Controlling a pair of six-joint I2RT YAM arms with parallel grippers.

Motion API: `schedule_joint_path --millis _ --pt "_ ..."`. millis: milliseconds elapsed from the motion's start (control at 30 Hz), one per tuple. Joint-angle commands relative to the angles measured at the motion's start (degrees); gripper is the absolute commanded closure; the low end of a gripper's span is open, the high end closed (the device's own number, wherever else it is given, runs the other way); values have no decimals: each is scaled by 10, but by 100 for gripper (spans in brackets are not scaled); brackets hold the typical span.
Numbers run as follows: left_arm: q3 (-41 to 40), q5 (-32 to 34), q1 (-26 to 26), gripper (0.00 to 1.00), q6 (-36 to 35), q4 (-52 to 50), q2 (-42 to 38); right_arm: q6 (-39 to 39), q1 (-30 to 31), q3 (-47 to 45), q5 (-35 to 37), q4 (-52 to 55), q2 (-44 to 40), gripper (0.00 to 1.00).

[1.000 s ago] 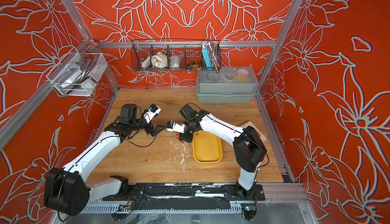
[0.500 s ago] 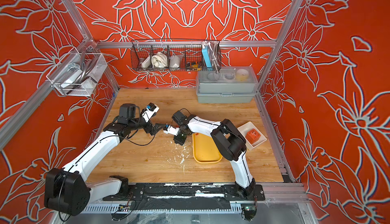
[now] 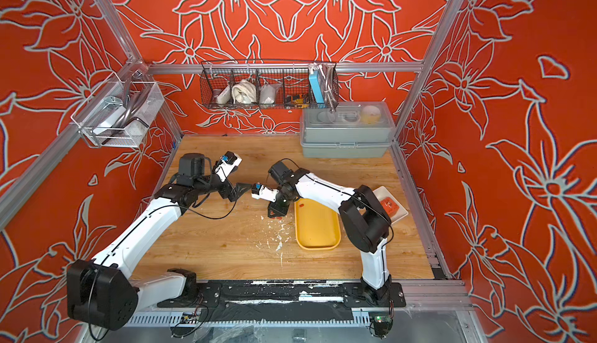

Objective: Take the screw protection sleeves out of the storage box
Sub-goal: Pick up the screw protection sleeve from the storage box.

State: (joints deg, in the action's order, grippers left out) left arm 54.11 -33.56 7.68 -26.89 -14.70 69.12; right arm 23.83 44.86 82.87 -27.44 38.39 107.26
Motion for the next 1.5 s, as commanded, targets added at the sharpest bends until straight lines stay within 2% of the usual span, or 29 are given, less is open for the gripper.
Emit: schedule_joint_path --millis 0,167,400,533,800,1100,1467 --pt "15 -48 -4 2 -6 -24 3 54 -25 -24 -25 56 -62 68" --pt "7 -159 5 3 -16 -22 14 98 -82 -70 -20 73 -147 66" --pt "-26 -186 81 4 -35 -7 31 169 -155 -150 44 46 -199 63" --pt "-48 -195 111 4 -58 -9 36 209 -157 -171 84 7 -181 62" --pt "-52 -172 116 3 -77 -22 31 254 -157 -158 85 -42 -106 58" --pt "-53 -159 115 3 -86 -26 27 266 -153 -139 88 -62 -44 59" --pt "-53 -159 116 2 -88 -26 27 271 -139 -124 93 -71 -9 62"
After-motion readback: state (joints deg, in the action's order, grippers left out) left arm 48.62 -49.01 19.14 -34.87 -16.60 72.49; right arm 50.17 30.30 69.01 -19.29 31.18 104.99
